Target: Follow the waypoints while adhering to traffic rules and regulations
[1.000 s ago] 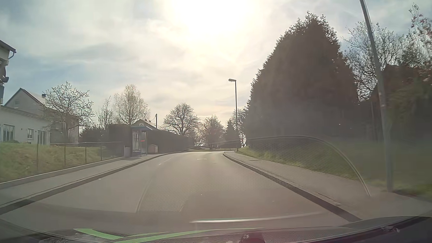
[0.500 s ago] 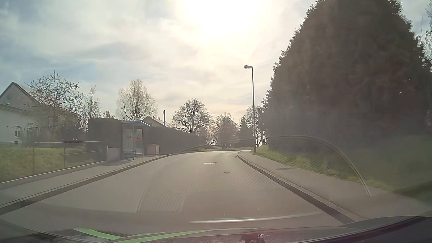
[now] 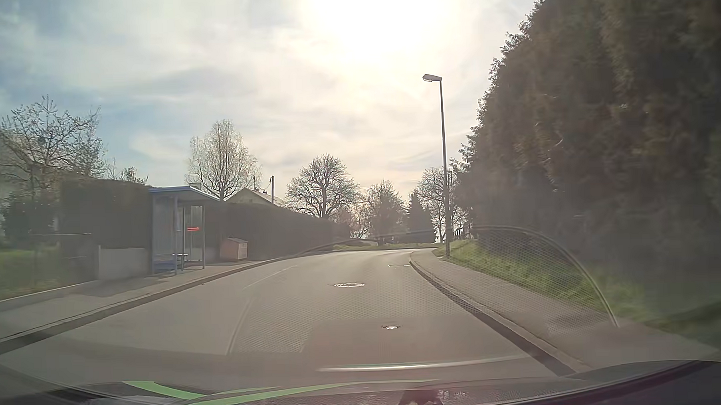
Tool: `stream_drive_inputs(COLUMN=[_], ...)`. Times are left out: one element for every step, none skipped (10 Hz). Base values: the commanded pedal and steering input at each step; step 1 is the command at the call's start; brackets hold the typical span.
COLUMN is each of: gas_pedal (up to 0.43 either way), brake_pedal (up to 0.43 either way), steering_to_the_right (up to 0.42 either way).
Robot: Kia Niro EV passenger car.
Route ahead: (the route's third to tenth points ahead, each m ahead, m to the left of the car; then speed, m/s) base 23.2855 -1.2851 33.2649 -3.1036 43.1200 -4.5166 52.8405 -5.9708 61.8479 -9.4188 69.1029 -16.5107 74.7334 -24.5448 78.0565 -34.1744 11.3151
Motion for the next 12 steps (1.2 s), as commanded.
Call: stream_drive_inputs(gas_pedal=[0.189, 0.189, 0.189, 0.189, 0.189, 0.189, 0.189, 0.189, 0.189, 0.189, 0.189, 0.189], brake_pedal=[0.000, 0.000, 0.000, 0.000, 0.000, 0.000, 0.000, 0.000, 0.000, 0.000, 0.000, 0.000], steering_to_the_right=[-0.006, -0.007, -0.009, -0.009, -0.008, -0.007, -0.005, -0.004, -0.003, 0.000, 0.007, 0.010])
